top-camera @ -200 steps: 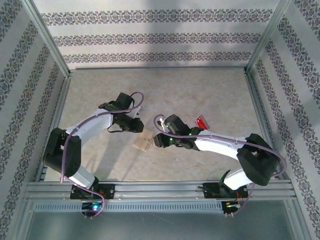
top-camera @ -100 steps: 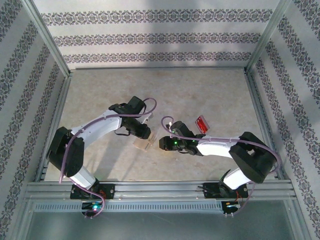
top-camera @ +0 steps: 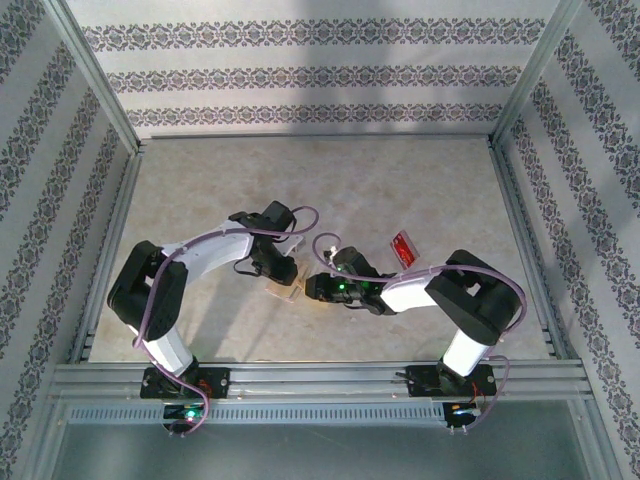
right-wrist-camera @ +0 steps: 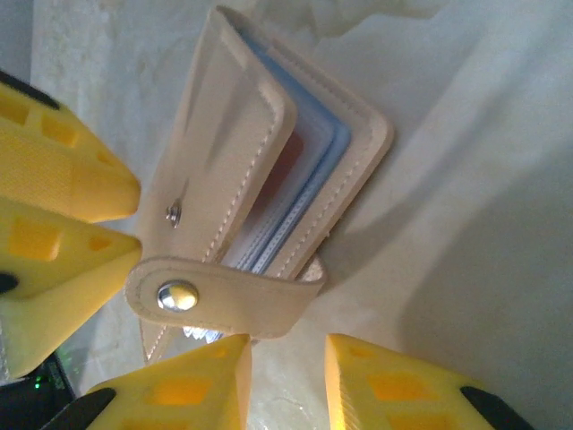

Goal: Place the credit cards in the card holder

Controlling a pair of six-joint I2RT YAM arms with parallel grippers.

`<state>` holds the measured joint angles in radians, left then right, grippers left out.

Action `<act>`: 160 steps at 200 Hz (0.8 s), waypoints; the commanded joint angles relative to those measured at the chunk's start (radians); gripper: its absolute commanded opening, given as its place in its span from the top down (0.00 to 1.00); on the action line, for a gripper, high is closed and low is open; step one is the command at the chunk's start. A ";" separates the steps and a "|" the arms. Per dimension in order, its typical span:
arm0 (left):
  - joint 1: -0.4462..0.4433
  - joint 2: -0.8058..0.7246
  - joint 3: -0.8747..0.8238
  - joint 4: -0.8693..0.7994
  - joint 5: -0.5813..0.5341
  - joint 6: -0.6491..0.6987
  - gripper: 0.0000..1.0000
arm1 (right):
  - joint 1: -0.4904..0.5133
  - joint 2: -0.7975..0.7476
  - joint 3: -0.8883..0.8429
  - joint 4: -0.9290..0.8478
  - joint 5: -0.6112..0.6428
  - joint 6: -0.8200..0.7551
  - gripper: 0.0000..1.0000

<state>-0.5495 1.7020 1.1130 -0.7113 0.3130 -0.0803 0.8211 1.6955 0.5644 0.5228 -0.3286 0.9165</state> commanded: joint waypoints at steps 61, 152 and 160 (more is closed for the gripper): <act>0.182 0.041 -0.036 0.063 0.101 -0.041 0.57 | 0.069 -0.089 0.042 -0.158 0.116 0.121 0.51; 0.111 0.096 -0.086 0.110 0.151 -0.090 0.57 | 0.118 0.053 0.292 -0.492 0.241 0.187 0.45; 0.112 0.095 -0.085 0.111 0.154 -0.097 0.57 | 0.118 0.070 0.310 -0.526 0.249 0.185 0.48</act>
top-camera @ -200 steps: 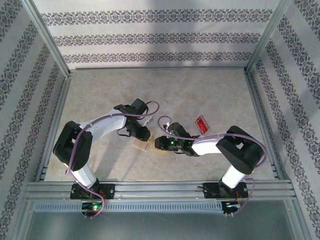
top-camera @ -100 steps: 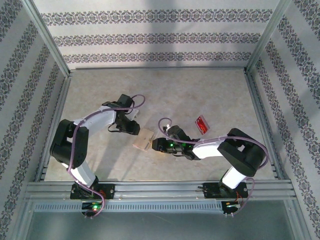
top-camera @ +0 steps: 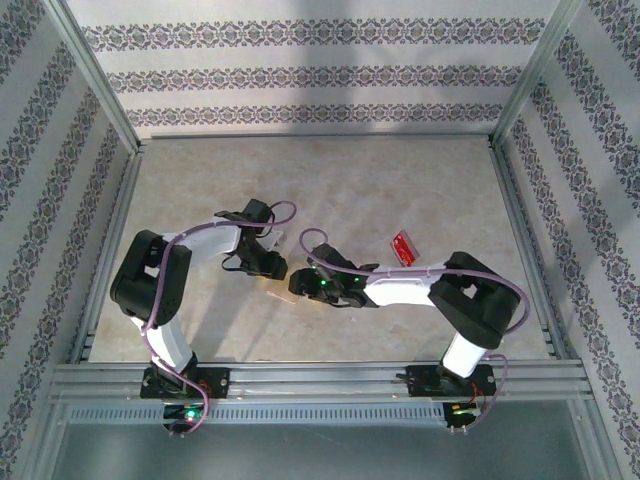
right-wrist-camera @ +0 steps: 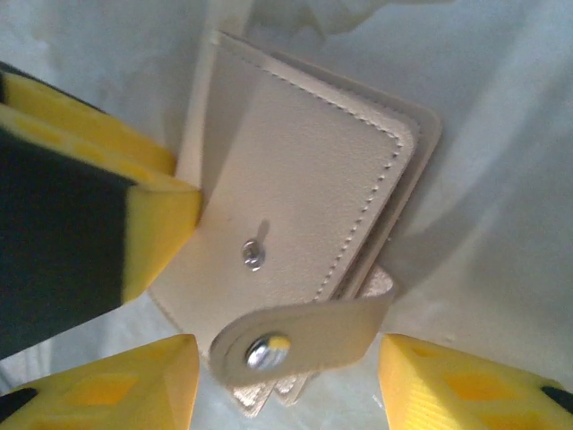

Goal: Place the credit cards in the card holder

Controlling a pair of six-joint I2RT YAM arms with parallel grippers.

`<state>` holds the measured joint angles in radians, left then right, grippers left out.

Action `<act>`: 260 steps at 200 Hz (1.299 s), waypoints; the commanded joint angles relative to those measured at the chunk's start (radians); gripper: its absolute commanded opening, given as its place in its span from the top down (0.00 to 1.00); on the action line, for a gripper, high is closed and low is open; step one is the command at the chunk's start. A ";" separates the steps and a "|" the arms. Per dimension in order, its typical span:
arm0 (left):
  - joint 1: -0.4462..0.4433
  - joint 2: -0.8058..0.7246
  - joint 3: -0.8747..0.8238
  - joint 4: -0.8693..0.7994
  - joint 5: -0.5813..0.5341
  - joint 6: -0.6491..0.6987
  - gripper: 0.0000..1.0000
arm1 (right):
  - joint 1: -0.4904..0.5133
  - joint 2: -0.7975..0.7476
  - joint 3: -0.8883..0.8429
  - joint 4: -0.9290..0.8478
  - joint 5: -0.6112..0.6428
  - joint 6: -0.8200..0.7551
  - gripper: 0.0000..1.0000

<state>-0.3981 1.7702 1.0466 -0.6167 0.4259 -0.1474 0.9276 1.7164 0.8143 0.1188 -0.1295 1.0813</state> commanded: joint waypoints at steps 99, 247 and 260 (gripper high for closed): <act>-0.040 0.055 -0.026 0.096 0.296 -0.121 0.59 | -0.032 0.098 0.062 -0.220 0.014 -0.023 0.81; -0.040 0.003 -0.021 0.041 0.196 -0.103 0.95 | -0.078 -0.150 0.015 -0.237 -0.141 -0.149 0.56; -0.040 0.000 -0.028 0.046 0.192 -0.101 0.95 | -0.092 -0.166 0.014 -0.247 -0.149 -0.158 0.59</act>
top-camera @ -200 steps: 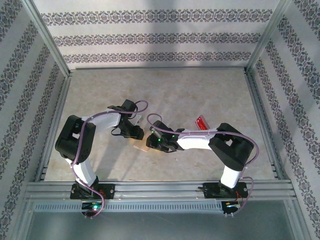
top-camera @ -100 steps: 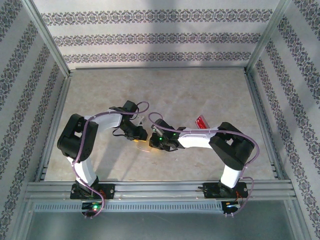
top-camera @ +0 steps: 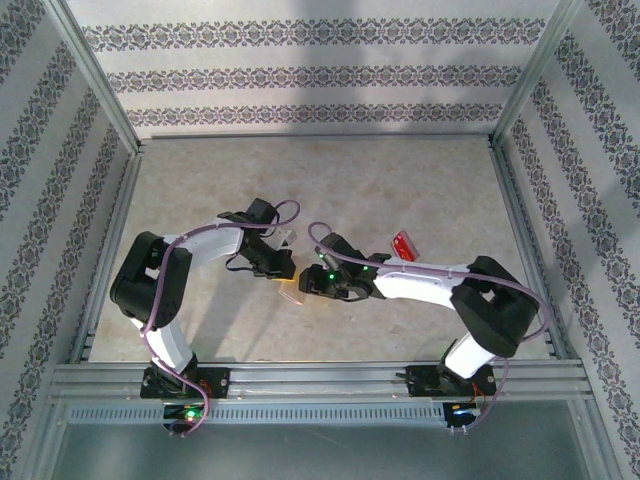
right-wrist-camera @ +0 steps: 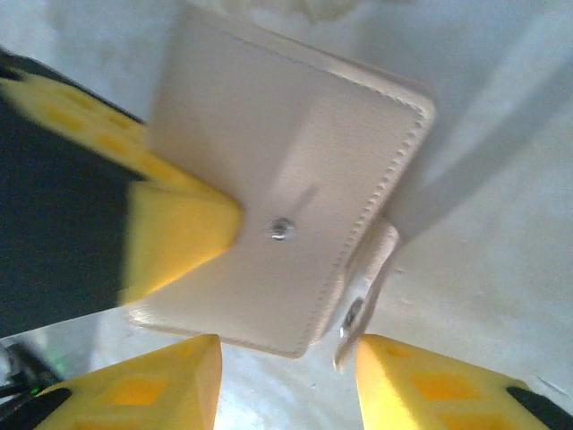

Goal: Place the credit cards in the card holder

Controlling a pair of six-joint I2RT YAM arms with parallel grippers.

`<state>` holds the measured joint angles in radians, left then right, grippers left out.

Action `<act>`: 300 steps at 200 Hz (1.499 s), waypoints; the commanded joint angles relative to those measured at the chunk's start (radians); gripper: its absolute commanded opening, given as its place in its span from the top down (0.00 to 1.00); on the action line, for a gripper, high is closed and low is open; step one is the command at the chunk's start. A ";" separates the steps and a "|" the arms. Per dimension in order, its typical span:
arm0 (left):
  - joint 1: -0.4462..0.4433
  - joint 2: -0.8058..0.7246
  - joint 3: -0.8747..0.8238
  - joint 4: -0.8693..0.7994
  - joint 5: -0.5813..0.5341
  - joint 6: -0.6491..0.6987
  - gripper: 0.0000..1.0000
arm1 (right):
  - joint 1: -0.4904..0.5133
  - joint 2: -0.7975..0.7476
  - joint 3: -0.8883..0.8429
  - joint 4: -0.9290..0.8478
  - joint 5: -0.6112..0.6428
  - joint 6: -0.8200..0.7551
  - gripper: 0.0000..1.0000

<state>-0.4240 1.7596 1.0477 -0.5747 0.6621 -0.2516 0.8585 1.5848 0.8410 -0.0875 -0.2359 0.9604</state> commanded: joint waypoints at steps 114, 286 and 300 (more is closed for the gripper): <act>-0.021 0.026 -0.029 0.008 -0.053 0.004 0.95 | -0.078 -0.032 -0.057 0.011 -0.054 -0.025 0.92; -0.027 0.021 -0.030 0.007 -0.055 0.009 0.95 | -0.019 0.135 0.048 0.120 -0.069 0.013 0.89; -0.028 0.020 -0.030 0.007 -0.055 0.009 0.95 | -0.019 0.138 0.049 0.120 -0.065 0.012 0.89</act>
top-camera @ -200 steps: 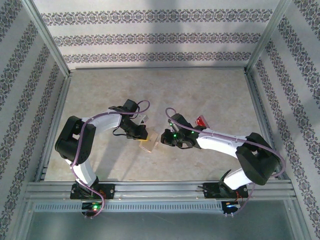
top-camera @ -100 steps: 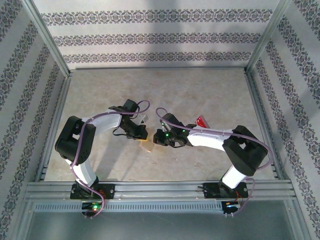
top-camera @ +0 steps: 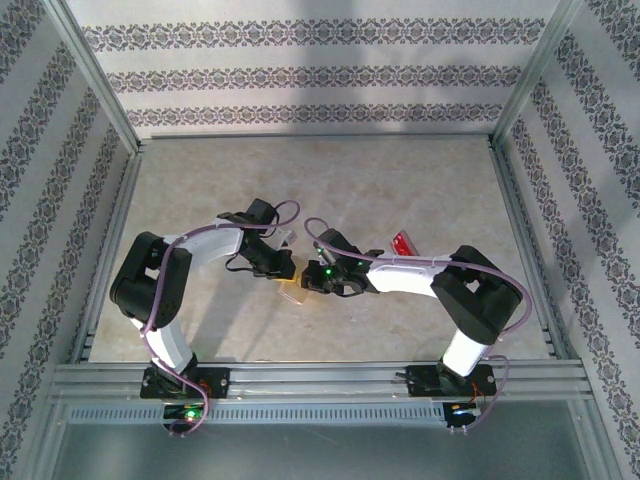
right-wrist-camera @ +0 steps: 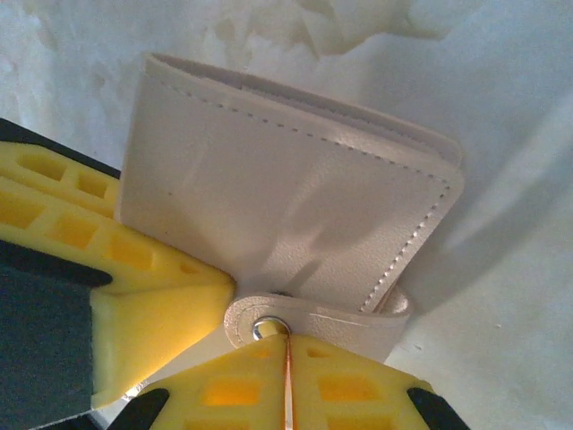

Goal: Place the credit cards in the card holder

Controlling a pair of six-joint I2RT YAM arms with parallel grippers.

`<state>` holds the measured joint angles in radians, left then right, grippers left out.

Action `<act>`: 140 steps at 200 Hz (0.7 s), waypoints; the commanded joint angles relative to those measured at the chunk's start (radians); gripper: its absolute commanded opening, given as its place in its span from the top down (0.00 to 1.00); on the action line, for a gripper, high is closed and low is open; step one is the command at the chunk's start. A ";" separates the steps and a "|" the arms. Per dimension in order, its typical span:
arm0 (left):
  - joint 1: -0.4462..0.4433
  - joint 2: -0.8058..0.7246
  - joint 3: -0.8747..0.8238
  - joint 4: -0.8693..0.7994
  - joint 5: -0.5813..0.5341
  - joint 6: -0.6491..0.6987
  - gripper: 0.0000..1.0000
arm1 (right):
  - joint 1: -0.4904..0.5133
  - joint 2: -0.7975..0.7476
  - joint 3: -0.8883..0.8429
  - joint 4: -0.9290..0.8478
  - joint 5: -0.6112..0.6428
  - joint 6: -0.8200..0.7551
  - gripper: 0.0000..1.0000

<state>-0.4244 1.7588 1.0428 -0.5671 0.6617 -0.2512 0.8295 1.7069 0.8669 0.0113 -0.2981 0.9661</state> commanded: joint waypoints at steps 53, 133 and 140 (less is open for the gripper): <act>-0.027 0.019 -0.028 0.001 -0.053 0.010 0.95 | 0.008 0.038 0.035 0.022 -0.007 0.006 0.89; -0.028 0.012 -0.032 0.009 -0.028 0.019 1.00 | -0.027 0.083 0.058 0.007 -0.070 0.020 0.89; -0.028 0.010 -0.034 0.014 -0.022 0.022 1.00 | -0.035 0.093 0.066 -0.001 -0.094 0.021 0.89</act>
<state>-0.4244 1.7588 1.0412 -0.5663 0.6582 -0.2508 0.8165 1.7454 0.8928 0.0090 -0.3367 0.9737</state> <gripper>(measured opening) 0.084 0.110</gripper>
